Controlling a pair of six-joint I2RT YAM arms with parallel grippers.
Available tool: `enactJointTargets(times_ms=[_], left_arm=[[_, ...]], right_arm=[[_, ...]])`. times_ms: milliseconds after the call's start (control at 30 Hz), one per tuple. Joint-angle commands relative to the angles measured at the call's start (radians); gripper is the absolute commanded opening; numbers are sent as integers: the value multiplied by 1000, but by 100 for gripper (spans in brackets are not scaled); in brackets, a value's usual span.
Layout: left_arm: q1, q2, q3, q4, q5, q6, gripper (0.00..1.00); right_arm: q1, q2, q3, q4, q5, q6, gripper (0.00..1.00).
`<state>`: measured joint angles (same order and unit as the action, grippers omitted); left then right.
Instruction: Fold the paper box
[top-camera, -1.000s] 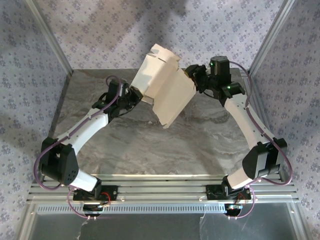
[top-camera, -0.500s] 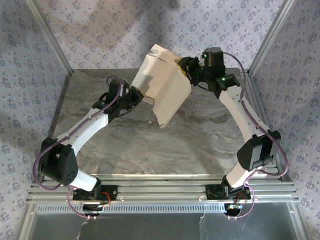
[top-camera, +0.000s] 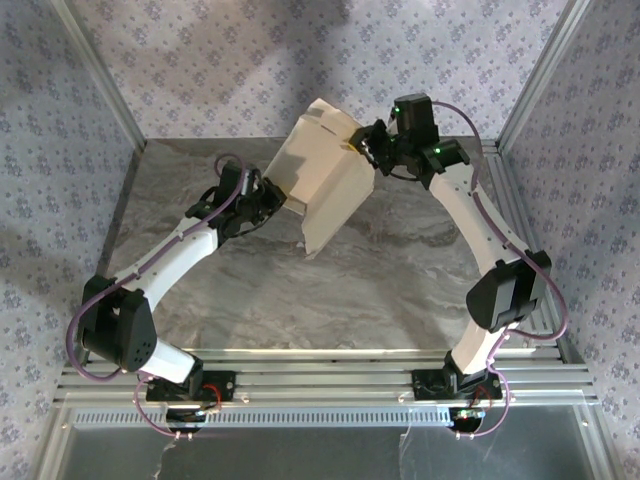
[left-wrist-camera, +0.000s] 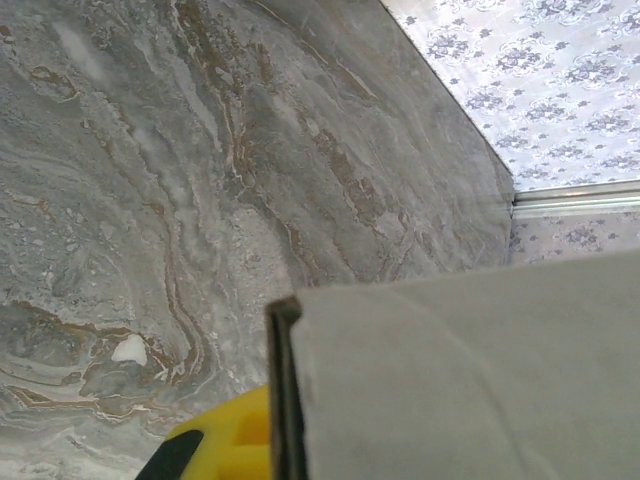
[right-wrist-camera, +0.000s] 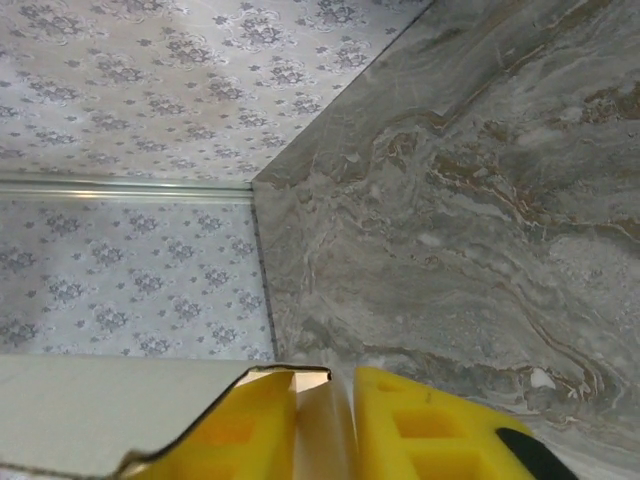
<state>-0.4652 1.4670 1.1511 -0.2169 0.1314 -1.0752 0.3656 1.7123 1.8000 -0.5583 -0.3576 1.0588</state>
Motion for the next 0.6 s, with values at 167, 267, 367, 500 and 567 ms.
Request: enactJointTargets(times_ms=[167,267,367,500,567], left_arm=[[-10,-32,51,4,5,6,0],[-12,-33,59,-12,-2,9,0],[-12,-37,70,-49,-11,23,0],[-9,-34,111,-134,-8,72,0],[-4,-39,118,-158,4,87,0]], right_arm=[[31,20,78,-147,67,-81,0],[37,20,89,-176,86,-110,0],[42,9,132,-223,131,-179,23],[23,-36,209,-266,126,-391,44],[5,-61,242,-266,69,-532,48]])
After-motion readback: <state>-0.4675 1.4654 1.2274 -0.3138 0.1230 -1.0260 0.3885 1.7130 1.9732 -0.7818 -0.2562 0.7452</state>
